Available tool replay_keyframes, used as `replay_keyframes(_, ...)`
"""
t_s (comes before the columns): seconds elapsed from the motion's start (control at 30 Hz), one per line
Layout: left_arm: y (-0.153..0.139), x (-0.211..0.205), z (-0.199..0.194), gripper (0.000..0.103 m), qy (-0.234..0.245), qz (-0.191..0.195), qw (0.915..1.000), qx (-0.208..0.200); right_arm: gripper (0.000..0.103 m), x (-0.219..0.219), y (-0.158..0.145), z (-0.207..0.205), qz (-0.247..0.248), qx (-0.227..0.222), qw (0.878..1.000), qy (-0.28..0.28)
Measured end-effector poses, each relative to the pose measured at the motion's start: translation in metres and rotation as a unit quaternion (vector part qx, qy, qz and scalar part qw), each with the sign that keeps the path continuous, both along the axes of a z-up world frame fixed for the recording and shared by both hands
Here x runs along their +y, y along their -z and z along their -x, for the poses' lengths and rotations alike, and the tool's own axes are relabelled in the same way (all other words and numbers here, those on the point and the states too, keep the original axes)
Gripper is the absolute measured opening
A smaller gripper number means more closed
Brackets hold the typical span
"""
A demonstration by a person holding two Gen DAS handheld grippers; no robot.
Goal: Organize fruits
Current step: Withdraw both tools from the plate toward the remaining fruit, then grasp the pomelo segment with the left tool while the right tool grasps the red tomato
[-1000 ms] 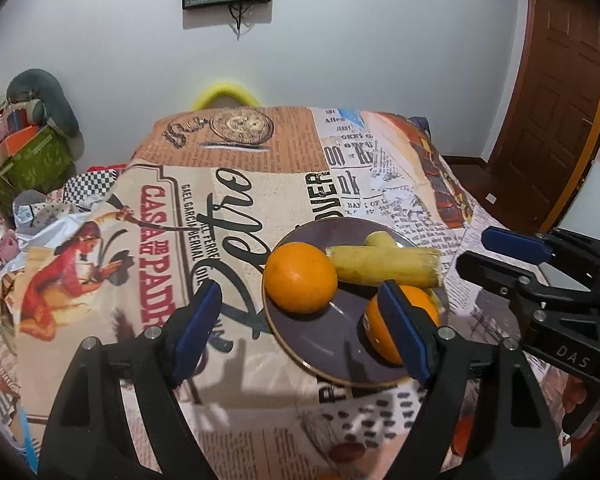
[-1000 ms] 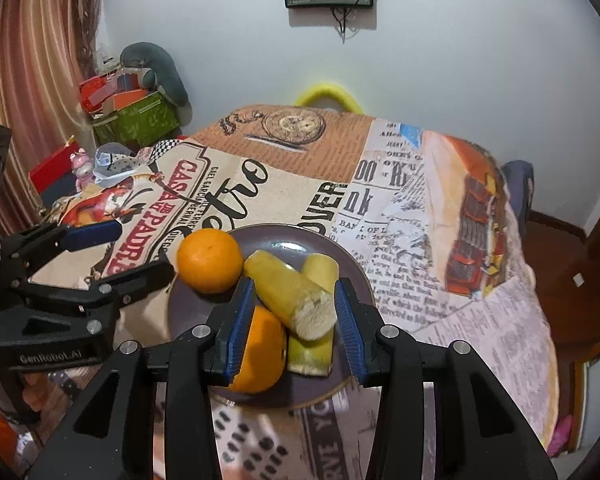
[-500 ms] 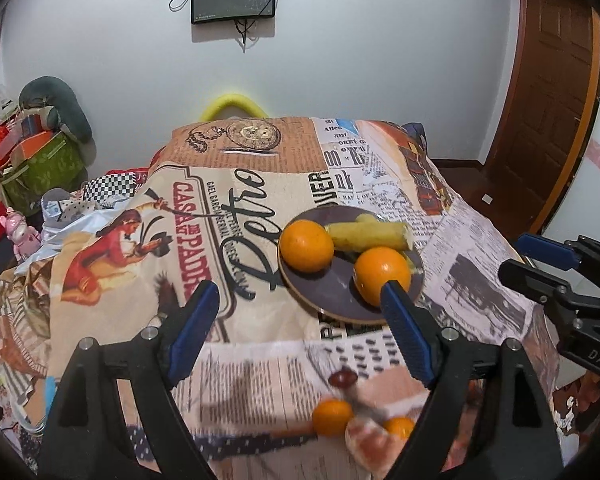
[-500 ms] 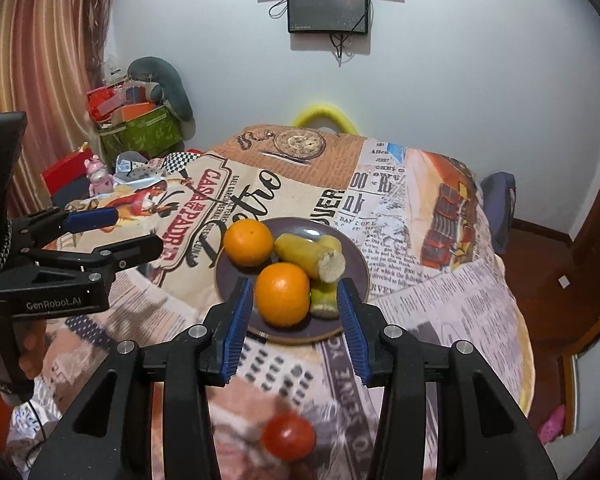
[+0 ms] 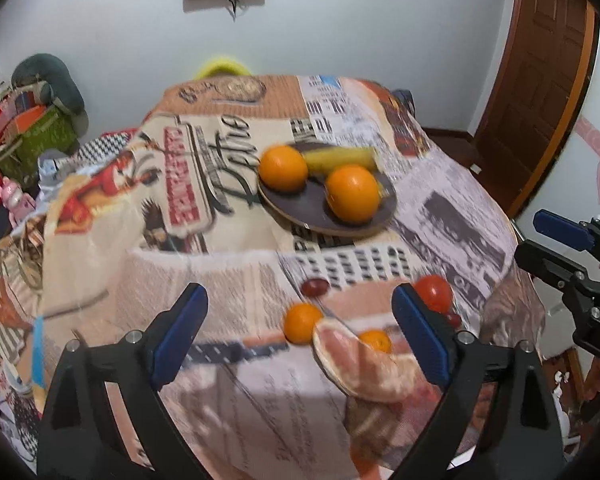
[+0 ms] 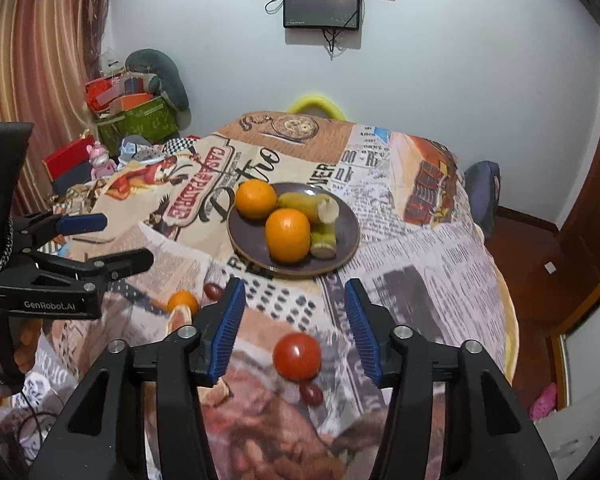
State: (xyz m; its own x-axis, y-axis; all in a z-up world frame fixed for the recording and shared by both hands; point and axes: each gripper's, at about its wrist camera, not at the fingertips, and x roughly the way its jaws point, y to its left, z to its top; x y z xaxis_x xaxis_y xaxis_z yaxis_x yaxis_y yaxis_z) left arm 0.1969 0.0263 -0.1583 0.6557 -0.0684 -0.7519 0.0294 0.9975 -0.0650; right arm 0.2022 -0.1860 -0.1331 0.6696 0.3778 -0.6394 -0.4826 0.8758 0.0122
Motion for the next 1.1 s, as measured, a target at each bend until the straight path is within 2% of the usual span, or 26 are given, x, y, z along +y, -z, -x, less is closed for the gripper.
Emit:
replay_keyframes(0.2,0.025,-0.021,0.007,0.094,0.002,0.012,0.9993,0.037,0.05,-0.01,0.014,0.016,0.005,0.014,1.0,0.009)
replay_keyframes(0.53,0.07,-0.046,0.006,0.094,-0.023,0.027,0.9942,0.101,0.053,-0.025,0.036,0.028,0.002,0.038,0.999,0.015)
replay_keyframes(0.83,0.096,-0.068,-0.005,0.094,-0.009,0.03,0.989,0.144,0.059,-0.037,0.049,0.029,0.001,0.053,0.998,0.025)
replay_keyframes(1.0,0.097,-0.072,-0.004,0.094,-0.003,0.018,0.9915,0.129,0.059,-0.039,0.055,0.026,0.0,0.061,0.998,0.025)
replay_keyframes(1.07,0.096,-0.069,-0.002,0.084,0.0,0.023,0.9925,0.12,0.059,-0.038,0.057,0.024,0.0,0.065,0.998,0.023)
replay_keyframes(1.1,0.095,-0.066,-0.001,0.083,0.004,0.026,0.9926,0.119,0.059,-0.037,0.058,0.023,0.0,0.066,0.998,0.023)
